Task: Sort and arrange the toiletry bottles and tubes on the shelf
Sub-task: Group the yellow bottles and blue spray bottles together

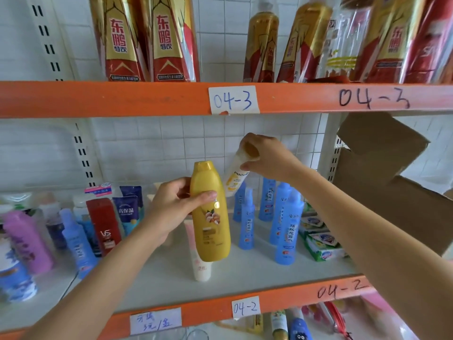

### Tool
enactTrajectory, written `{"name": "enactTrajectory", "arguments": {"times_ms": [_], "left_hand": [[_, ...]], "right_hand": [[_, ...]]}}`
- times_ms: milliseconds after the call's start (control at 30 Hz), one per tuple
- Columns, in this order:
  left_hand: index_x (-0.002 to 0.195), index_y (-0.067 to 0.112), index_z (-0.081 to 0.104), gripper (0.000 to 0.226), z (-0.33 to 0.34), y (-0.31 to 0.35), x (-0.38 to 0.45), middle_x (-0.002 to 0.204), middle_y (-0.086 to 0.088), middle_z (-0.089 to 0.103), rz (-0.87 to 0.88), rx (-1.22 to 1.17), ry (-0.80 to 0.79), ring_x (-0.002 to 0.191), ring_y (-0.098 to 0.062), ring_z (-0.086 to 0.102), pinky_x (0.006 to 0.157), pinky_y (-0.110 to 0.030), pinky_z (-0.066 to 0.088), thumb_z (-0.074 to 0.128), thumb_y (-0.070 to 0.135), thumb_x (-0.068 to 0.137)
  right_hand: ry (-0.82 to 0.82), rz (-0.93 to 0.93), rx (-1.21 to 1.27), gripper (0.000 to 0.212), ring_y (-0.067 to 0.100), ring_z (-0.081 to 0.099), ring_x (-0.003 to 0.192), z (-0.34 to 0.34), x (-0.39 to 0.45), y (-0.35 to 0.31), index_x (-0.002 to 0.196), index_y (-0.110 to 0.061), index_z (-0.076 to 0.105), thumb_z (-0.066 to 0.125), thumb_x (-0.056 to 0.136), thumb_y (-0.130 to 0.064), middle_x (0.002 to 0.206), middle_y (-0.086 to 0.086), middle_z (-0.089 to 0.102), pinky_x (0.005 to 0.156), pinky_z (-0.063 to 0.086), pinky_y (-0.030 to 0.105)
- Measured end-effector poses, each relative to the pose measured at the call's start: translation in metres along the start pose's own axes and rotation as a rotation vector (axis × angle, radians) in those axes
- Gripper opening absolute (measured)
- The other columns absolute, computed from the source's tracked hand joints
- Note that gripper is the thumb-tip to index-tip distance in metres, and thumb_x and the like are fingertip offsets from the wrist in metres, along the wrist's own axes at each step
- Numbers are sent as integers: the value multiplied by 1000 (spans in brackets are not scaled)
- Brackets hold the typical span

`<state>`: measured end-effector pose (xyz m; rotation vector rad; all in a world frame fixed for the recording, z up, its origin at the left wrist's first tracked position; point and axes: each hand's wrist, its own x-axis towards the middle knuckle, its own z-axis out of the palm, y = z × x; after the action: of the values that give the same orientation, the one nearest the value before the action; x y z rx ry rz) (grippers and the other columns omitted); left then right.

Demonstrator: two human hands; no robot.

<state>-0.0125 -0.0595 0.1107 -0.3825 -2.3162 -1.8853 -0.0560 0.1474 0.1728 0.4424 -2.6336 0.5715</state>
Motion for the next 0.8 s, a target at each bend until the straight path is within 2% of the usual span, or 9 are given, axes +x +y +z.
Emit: {"name": "enactTrajectory", "arguments": {"times_ms": [133,267,333,433,500,633,733,800], "left_hand": [[103,14,65,40,5,4,-15,96,-4,71,-27,-8,27,90,-17,67,72,-24,51,76,27,67],[100,13,66,46,9,8,-31,96,-6,72,-45,-5,52,90,-19,67,76,-29,52,77,32,60],[100,12,65,37,12,8,-42,95,-7,71,-57,-12,79,87,-18,67,74,-28,52,77,25,67],[95,15,65,24,14,6,-59,92,-4,71,-66,-18,102,80,-12,66,65,-20,50,74,17,73],[95,16,65,26,10,3,-71,91,-3,71,-70,-22,122,79,-10,67,62,-16,50,74,18,71],[96,19,65,41,-4,-4,-93,91,0,71,-107,-6,184,83,-12,67,68,-21,48,75,30,58],[91,21,65,30,-24,-9,-111,89,-2,71,-130,20,231,80,-11,66,62,-16,46,77,24,63],[91,21,66,31,-41,-13,-124,92,-5,72,-143,32,267,83,-14,66,66,-19,49,80,24,63]], "right_hand": [[34,-89,3,40,21,51,93,-5,-26,-3,114,-17,49,69,79,-19,108,0,52,79,48,32],[24,-161,-7,41,25,56,91,-12,-51,-7,115,-18,49,68,79,-22,111,3,56,80,50,38],[-5,-188,-67,42,27,57,92,-15,-60,-9,117,-20,48,67,79,-25,110,1,57,79,51,41],[-67,-219,-145,44,26,56,93,-16,-73,-13,119,-21,46,65,80,-28,111,-1,57,79,49,38],[-105,-239,-150,43,25,56,93,-14,-79,-17,119,-20,46,64,81,-29,110,-2,57,80,47,36],[-170,-274,-147,40,25,55,95,-3,-87,-32,112,-19,47,63,79,-34,103,-2,57,75,40,31],[-238,-347,-153,36,21,51,87,6,-88,-54,101,-18,49,65,77,-40,95,-4,54,70,34,27],[-294,-394,-124,39,20,50,86,12,-87,-74,102,-16,51,66,76,-42,94,-3,53,70,37,29]]}}
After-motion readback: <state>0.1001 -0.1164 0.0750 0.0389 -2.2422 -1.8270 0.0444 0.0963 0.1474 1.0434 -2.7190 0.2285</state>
